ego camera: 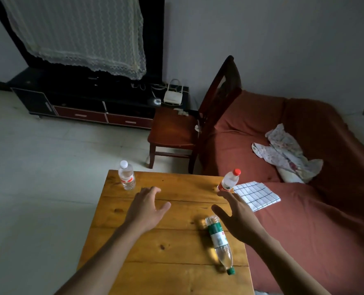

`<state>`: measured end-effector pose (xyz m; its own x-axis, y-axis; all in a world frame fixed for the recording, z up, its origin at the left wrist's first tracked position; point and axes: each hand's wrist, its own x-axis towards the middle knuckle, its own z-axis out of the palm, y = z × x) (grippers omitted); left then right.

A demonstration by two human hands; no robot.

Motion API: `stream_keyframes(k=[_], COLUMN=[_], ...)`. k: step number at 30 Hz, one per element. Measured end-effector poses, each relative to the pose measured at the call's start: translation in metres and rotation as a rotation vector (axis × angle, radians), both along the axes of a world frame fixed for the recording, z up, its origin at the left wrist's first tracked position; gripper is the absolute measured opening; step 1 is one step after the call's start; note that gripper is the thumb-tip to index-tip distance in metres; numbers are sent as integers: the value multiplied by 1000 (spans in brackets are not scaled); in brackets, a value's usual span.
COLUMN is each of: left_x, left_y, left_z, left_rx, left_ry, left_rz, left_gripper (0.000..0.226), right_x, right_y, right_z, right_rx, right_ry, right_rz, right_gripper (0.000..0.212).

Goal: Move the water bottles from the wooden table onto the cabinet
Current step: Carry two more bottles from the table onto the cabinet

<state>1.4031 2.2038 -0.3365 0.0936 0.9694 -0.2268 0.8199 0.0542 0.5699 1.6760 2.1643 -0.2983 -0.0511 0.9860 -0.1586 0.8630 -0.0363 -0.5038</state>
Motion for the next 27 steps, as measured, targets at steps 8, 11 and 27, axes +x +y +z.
stream_keyframes(k=[8, 11, 27], left_x=[-20, -32, -103], left_y=[26, 38, 130], left_z=[-44, -68, -140], left_rx=[-29, -47, -94], left_ry=[102, 114, 9], left_rz=[47, 81, 424], left_gripper=[55, 56, 64], right_x=[-9, -22, -116], right_y=[63, 82, 170], right_z=[-61, -94, -159], right_rx=[-73, -110, -234], right_ry=[43, 52, 63], right_rz=[86, 104, 247], right_gripper=[67, 69, 88])
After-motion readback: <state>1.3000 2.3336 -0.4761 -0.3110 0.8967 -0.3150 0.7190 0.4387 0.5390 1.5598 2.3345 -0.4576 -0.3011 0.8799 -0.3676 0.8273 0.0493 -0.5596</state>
